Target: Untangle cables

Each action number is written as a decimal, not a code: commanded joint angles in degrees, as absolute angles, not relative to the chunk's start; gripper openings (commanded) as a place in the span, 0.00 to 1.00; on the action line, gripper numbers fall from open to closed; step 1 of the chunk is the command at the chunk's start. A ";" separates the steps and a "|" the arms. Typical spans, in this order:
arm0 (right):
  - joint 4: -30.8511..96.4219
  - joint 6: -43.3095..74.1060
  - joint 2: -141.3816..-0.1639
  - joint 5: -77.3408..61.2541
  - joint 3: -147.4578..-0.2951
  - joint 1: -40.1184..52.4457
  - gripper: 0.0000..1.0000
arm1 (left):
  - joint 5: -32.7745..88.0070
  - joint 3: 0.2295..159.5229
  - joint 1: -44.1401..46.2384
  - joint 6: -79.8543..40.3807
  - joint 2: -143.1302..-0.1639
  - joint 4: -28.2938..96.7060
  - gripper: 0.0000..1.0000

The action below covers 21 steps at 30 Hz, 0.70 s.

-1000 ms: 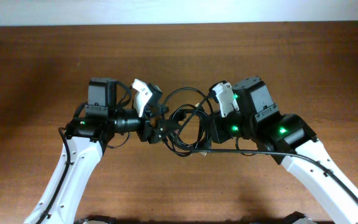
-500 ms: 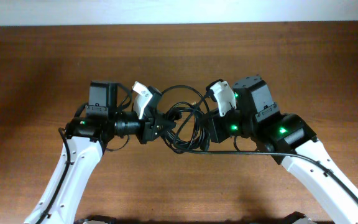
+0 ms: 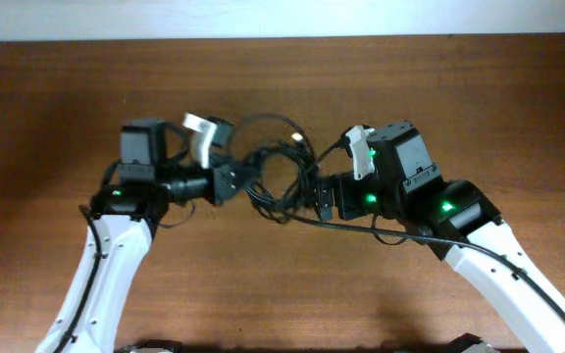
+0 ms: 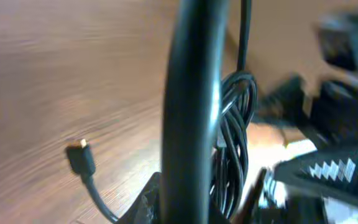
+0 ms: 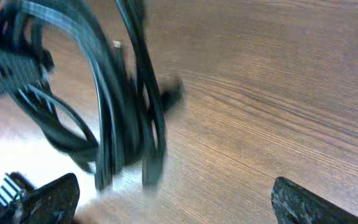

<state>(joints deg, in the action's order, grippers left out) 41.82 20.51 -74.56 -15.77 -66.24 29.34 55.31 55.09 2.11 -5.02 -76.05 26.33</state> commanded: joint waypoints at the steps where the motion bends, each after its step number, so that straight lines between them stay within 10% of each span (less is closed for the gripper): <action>1: 41.74 23.05 -73.32 -15.86 -67.64 29.52 0.97 | 49.69 56.10 -1.72 -24.82 -76.18 25.15 0.00; 15: 36.34 21.50 -80.88 -18.13 -67.61 30.85 0.93 | 54.48 56.10 0.86 -54.85 -76.18 17.30 0.00; 21: 37.12 25.10 -81.76 -5.43 -67.61 30.68 0.93 | 63.79 56.10 0.86 -46.70 -76.18 16.12 0.00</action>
